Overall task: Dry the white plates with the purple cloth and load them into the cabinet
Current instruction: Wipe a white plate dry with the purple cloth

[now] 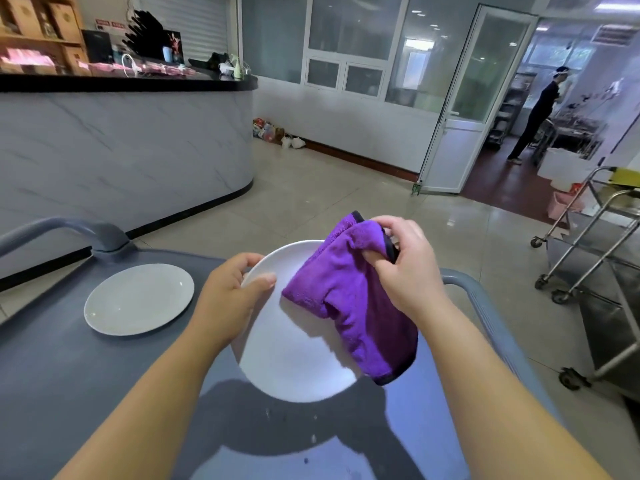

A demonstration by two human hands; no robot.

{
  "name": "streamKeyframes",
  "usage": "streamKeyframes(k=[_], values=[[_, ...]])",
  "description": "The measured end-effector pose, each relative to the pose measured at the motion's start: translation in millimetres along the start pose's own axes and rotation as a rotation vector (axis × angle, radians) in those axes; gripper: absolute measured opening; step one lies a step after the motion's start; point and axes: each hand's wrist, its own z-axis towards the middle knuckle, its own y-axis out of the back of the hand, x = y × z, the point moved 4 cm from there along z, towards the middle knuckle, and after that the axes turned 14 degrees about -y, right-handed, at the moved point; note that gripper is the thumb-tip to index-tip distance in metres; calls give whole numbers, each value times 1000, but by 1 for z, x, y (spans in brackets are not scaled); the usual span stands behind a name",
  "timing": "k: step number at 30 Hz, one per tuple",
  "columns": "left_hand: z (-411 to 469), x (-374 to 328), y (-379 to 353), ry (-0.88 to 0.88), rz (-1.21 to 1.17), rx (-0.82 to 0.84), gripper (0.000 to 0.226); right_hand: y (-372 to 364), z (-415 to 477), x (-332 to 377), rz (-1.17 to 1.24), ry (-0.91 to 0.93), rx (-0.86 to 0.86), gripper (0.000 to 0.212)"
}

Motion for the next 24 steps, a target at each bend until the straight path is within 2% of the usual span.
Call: streamKeyframes(k=[5,8,9,11,14,16,19,21,24], values=[[3,6,3,96,-111,-37,16,-12,2,-2,-215,6,-246,57],[3,8,-1,142,-173,-37,15,-21,-1,-1,-427,120,-409,36],[3,8,-2,150,-177,-36,15,-24,-2,-2,-438,155,-405,27],[1,8,-6,163,-172,-40,13,-29,-3,-7,-384,118,-283,19],[1,9,-9,173,-188,-46,12,-32,-5,-12,-256,-55,-64,39],[1,8,-11,164,-175,-36,12,-37,-7,-9,-372,-72,30,54],[1,5,-15,128,-154,-23,13,-39,-9,-6,-601,-86,19,63],[-1,2,-17,86,-120,-28,14,-36,-9,-7,-579,-122,-2,60],[-5,-1,-17,26,-111,-64,17,-25,-6,-14,-423,-233,17,50]])
